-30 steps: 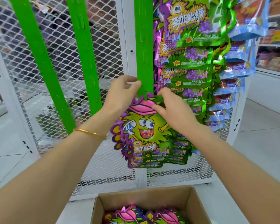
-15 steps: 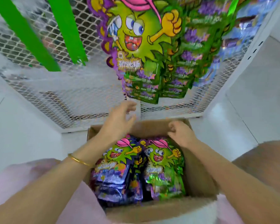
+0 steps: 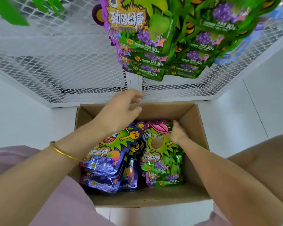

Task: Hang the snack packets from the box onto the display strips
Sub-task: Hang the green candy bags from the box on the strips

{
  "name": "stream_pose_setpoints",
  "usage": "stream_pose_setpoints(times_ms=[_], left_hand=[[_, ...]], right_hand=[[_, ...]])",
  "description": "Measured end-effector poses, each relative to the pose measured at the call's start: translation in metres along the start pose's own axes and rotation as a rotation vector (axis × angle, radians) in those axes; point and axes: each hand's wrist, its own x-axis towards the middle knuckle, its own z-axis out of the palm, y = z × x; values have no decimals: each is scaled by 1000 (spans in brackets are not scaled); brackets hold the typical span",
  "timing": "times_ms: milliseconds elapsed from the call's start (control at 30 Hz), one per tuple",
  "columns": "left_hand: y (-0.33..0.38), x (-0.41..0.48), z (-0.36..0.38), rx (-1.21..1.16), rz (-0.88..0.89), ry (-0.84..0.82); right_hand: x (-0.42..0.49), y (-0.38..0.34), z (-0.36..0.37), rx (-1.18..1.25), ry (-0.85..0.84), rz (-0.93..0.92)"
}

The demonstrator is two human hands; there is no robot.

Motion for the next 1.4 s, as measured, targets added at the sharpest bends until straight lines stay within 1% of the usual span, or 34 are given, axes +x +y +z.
stream_pose_setpoints(times_ms=[67,133,200,400,500,600,700,833,900,1000,1100,1200,1333,1400], left_hand=[[0,-1,0,-15,-19,-8],[0,-1,1,-25,-23,-11],[0,-1,2,-38,-26,-15],[0,-4,5,-69,-44,-24],[-1,-5,5,-76,-49,-21],[0,-7,3,-93,-56,-9],[5,-8,0,-114,-35,29],[20,-15,-16,-224,19,141],[31,-18,-32,-263,51,210],[54,-16,-67,-312,106,326],[84,-10,-110,-298,170,450],[117,-3,-153,-268,231,546],[156,17,-198,-230,323,668],[174,29,-212,-211,343,678]], right_hand=[[1,-1,-1,77,61,11],[-1,-1,-2,99,123,9],[-5,-1,-4,105,148,-24],[-26,4,-16,17,288,-149],[-35,3,-24,203,302,-185],[-47,-1,-39,423,295,-156],[-65,-6,-63,467,306,-166],[-105,-22,-109,462,286,-278],[-129,-36,-138,399,265,-363],[-167,-60,-182,270,284,-500],[-199,-84,-218,234,276,-615],[-227,-107,-244,230,321,-701],[-255,-138,-280,180,434,-819],[-265,-151,-297,173,460,-883]])
